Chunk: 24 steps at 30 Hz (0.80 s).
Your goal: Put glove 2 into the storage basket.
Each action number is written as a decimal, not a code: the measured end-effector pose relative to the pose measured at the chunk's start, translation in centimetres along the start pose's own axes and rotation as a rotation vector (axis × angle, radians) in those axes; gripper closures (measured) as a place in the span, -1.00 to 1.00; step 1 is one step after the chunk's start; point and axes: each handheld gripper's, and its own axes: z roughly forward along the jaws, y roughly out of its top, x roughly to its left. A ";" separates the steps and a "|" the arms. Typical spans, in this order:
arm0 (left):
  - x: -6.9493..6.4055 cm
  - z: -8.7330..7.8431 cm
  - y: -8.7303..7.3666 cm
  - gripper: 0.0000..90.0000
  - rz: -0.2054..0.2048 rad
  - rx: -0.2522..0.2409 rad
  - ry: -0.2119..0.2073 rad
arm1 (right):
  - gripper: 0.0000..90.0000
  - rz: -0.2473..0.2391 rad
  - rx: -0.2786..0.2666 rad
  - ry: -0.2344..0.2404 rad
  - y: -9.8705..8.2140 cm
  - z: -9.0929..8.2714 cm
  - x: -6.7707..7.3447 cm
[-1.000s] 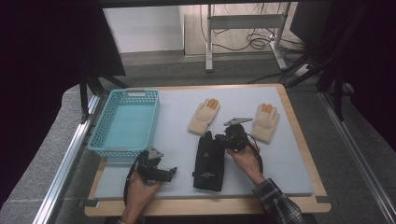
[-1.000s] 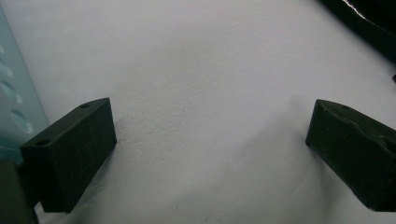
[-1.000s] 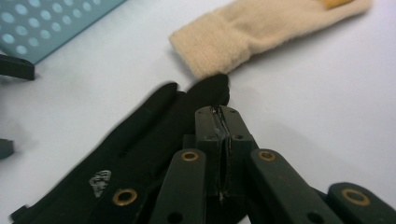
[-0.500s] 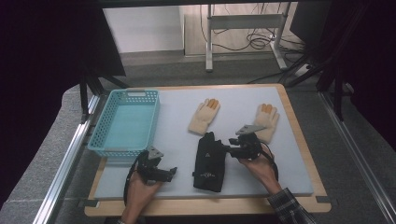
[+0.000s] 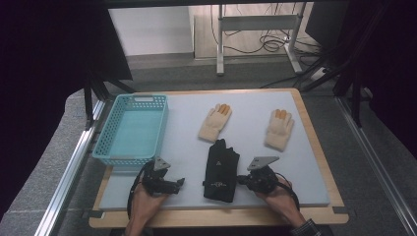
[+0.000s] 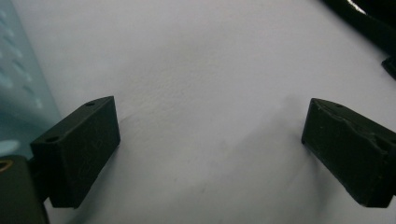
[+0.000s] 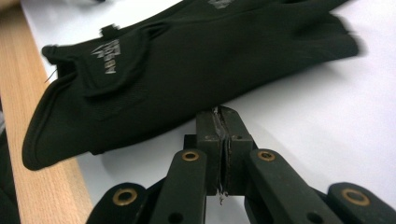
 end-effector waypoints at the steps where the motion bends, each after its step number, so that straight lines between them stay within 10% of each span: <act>1: 0.3 -0.2 -0.3 -0.92 -0.002 0.003 0.007 | 0.92 -0.021 0.018 -0.002 0.3 0.7 0.5; 24: 1.4 -0.7 -1.1 -0.96 0.010 -0.009 -0.003 | 0.71 -0.043 -0.003 0.001 4.7 6.0 2.7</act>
